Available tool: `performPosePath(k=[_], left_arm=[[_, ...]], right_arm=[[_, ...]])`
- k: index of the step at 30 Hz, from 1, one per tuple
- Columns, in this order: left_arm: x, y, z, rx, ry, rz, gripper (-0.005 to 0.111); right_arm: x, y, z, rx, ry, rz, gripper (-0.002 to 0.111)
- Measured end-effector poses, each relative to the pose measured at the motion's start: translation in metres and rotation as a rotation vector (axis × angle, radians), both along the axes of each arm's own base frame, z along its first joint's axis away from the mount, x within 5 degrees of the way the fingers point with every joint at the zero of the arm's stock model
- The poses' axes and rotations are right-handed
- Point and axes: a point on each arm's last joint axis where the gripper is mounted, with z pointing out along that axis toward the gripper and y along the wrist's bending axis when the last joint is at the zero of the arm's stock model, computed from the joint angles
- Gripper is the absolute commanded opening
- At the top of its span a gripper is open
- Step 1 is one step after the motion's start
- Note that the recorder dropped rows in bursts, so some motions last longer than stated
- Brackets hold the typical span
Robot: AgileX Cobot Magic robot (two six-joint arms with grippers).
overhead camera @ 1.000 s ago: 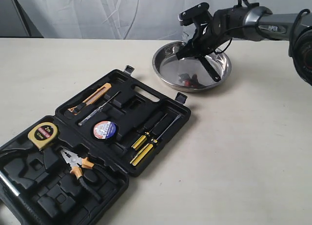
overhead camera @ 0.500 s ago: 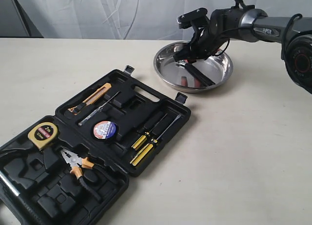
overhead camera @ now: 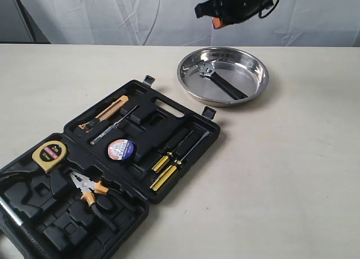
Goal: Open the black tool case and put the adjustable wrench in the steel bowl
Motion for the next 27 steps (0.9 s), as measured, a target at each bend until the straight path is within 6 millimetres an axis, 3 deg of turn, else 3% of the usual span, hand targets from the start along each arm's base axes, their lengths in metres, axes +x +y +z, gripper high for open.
performPosePath(k=[7,12,18,27], left_arm=[[0.0,0.0,0.0,0.0,0.0,0.0,0.0],[0.0,0.0,0.0,0.0,0.0,0.0,0.0],[0.0,0.0,0.0,0.0,0.0,0.0,0.0],[0.0,0.0,0.0,0.0,0.0,0.0,0.0]], right_arm=[[-0.044,-0.009,0.08,0.005,-0.013,0.058,0.0],[-0.073,-0.017,0.115,-0.002,-0.022,0.082,0.0],[-0.121,-0.031,0.133,-0.005,-0.02,0.083,0.0],[-0.215,-0.058,0.13,-0.001,0.028,0.071,0.0]])
